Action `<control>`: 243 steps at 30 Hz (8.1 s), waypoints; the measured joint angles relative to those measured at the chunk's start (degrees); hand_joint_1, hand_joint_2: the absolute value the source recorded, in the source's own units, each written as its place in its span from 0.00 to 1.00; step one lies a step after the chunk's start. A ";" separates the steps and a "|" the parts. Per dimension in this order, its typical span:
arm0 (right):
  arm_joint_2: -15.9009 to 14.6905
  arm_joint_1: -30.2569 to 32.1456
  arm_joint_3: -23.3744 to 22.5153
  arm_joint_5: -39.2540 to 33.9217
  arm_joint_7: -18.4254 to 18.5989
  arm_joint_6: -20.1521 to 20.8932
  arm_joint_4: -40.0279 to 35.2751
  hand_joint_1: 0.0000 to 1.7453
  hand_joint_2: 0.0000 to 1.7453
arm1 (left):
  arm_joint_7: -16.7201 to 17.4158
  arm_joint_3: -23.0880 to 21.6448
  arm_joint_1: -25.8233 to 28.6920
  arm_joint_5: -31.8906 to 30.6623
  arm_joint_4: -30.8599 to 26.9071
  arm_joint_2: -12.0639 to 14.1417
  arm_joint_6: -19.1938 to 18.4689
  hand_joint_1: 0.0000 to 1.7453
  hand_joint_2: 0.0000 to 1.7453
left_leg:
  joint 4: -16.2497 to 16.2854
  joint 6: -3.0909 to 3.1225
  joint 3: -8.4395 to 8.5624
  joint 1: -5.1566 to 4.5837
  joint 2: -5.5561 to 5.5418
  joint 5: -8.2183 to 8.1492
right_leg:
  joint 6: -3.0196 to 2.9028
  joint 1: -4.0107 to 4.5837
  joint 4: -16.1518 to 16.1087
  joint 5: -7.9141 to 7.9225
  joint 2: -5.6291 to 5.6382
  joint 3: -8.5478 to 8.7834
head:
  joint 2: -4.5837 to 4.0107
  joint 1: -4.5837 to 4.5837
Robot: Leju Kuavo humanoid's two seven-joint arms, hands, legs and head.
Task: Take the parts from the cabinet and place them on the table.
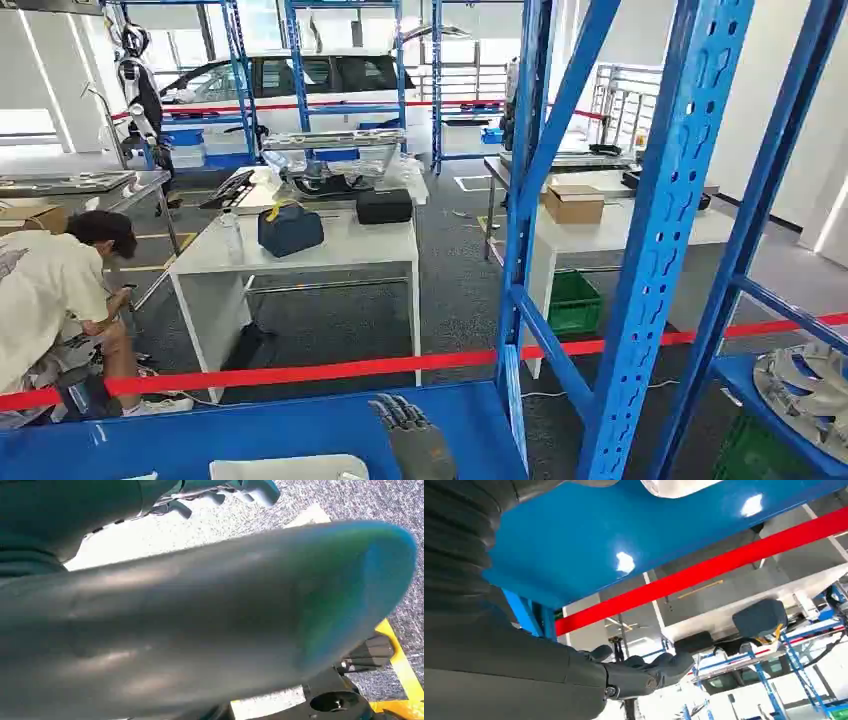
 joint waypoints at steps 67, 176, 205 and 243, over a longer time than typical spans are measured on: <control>8.59 -1.66 3.41 1.33 0.17 2.45 11.47 0.00 1.00 | 0.17 0.46 -1.36 -3.26 -0.11 -0.50 -0.94 0.00 0.00 | -1.03 -2.91 0.19 2.03 -3.02 0.64 | 0.51 -1.26 0.60 -0.93 1.77 0.44 | 0.00 -0.44; 9.68 -2.25 4.72 3.45 1.16 1.14 13.97 0.00 0.00 | 0.46 4.17 -1.32 -4.28 -0.20 -1.07 -0.59 0.00 0.00 | 1.36 1.38 0.31 0.29 -0.14 -1.66 | 1.24 -0.02 2.54 -4.57 -0.27 2.19 | -0.04 -0.68; 11.13 -0.66 8.57 2.91 -1.12 5.33 14.51 0.00 1.00 | 0.35 4.17 -1.69 -5.51 -0.22 -1.44 -1.22 0.00 0.00 | 0.73 1.32 3.71 -0.74 -0.88 -4.41 | -0.46 1.01 0.30 2.11 -0.06 -2.00 | 0.00 -0.35; 11.19 -0.92 17.55 1.44 9.21 15.43 18.41 1.00 1.00 | 1.05 4.24 -1.88 -8.00 -0.22 -1.75 -0.41 0.00 0.00 | 0.75 1.36 3.85 -0.92 -0.88 -4.44 | -0.41 0.79 0.26 2.10 -0.05 -1.88 | 0.00 -0.35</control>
